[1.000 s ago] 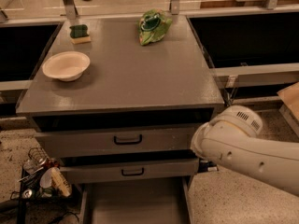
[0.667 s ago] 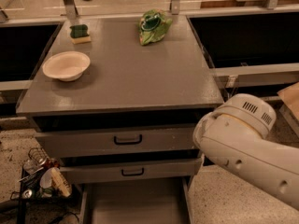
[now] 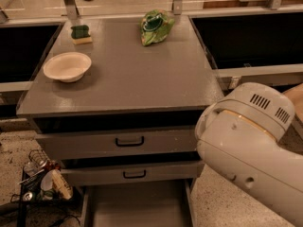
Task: Pick rxbar blueberry from bottom drawer and place on counter
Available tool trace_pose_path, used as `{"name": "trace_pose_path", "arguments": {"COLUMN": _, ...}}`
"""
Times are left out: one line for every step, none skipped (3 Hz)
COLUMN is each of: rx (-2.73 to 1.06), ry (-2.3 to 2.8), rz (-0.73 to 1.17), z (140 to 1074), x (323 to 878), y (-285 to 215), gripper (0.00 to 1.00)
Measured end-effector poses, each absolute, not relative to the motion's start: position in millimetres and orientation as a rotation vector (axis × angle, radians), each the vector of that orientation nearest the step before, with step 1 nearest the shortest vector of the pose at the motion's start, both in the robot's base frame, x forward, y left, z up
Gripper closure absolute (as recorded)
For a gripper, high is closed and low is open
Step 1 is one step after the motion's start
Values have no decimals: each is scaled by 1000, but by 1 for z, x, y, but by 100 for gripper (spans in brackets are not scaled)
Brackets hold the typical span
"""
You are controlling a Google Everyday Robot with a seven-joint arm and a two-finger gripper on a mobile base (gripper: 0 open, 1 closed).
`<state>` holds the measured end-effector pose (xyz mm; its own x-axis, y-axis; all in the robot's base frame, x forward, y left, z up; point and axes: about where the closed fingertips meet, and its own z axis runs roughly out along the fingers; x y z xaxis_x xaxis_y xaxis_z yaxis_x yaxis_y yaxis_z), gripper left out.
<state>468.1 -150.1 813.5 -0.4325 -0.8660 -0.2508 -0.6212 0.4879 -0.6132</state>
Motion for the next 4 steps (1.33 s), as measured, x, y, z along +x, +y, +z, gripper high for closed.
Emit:
{"name": "trace_pose_path", "arguments": {"rx": -1219, "ry": 2180, "rz": -606, "z": 820, "x": 472, "y": -147, "gripper": 100}}
{"name": "trace_pose_path", "arguments": {"rx": -1206, "ry": 2131, "rz": -642, "z": 848, "x": 479, "y": -143, "gripper": 100}}
{"name": "trace_pose_path", "arguments": {"rx": -1207, "ry": 2093, "rz": -660, "z": 865, "x": 486, "y": -137, "gripper": 100}}
{"name": "trace_pose_path", "arguments": {"rx": -1220, "ry": 2071, "rz": -665, "z": 872, "x": 491, "y": -132, "gripper": 100}}
